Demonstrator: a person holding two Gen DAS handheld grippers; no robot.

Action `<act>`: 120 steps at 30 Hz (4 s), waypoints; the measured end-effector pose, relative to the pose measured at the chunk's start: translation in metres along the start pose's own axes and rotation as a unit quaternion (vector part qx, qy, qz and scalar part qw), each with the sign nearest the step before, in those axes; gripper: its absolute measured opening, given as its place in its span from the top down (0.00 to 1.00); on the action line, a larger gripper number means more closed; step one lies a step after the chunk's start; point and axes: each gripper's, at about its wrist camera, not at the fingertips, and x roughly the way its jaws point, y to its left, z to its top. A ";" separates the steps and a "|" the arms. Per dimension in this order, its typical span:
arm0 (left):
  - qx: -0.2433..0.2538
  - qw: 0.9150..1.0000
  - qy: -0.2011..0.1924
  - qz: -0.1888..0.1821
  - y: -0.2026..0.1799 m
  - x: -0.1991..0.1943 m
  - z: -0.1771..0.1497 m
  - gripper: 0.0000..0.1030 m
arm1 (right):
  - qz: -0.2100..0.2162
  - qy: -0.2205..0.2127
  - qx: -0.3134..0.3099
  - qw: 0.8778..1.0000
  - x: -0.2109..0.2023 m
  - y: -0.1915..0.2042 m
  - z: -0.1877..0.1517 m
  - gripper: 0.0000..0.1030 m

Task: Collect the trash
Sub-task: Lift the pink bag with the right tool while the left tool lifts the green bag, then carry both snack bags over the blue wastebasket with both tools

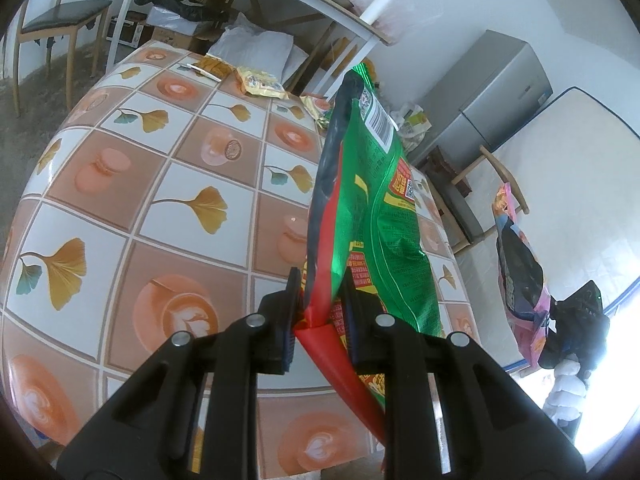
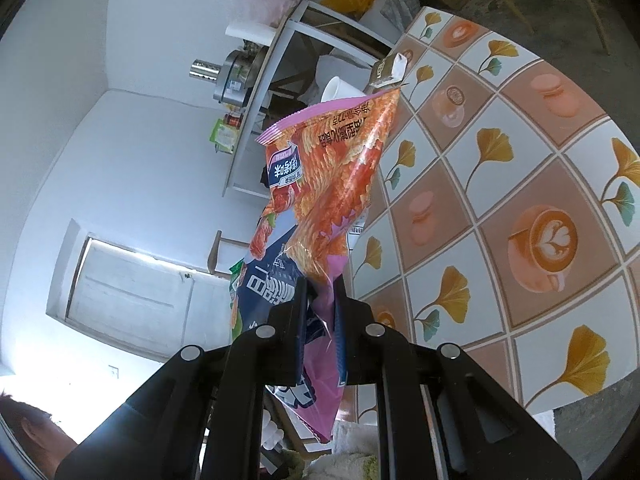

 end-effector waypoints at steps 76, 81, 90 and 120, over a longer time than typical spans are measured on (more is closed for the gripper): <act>0.160 0.975 0.058 -0.144 -0.218 0.068 0.017 0.83 | -0.006 -0.228 0.048 0.972 -0.217 -0.062 -0.027 0.88; 0.201 0.956 0.107 -0.185 -0.272 0.100 -0.004 0.83 | -0.052 -0.306 0.077 0.948 -0.294 -0.085 -0.062 0.88; 0.293 0.912 0.209 -0.195 -0.385 0.190 -0.070 0.83 | -0.107 -0.398 0.156 0.898 -0.373 -0.145 -0.125 0.88; 0.364 0.880 0.299 -0.066 -0.478 0.382 -0.139 0.82 | -0.331 -0.245 0.331 0.849 -0.304 -0.477 0.055 0.66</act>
